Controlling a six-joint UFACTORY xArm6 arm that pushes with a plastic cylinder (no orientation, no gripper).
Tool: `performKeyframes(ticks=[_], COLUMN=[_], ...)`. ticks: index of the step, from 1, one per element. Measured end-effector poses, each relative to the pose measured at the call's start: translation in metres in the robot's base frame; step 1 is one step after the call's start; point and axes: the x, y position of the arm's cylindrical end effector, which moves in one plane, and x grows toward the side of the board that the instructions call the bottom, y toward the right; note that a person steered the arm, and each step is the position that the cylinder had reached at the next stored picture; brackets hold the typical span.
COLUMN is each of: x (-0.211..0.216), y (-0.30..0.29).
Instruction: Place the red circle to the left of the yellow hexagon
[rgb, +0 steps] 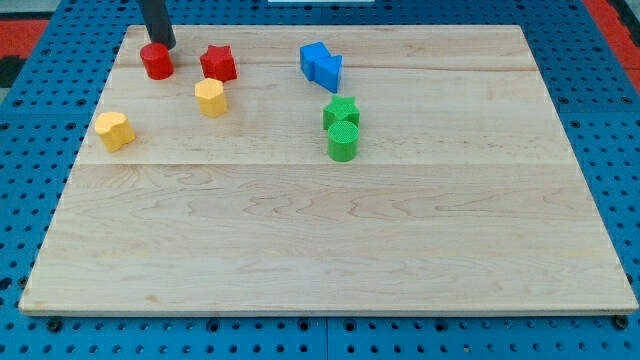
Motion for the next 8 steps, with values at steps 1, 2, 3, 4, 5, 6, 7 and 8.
performKeyframes(ticks=[1, 2, 3, 4, 5, 6, 7, 8], x=[0.018, 0.02, 0.015, 0.01, 0.021, 0.024, 0.027, 0.028], y=[0.005, 0.02, 0.006, -0.033, -0.038, -0.005, 0.021, -0.022])
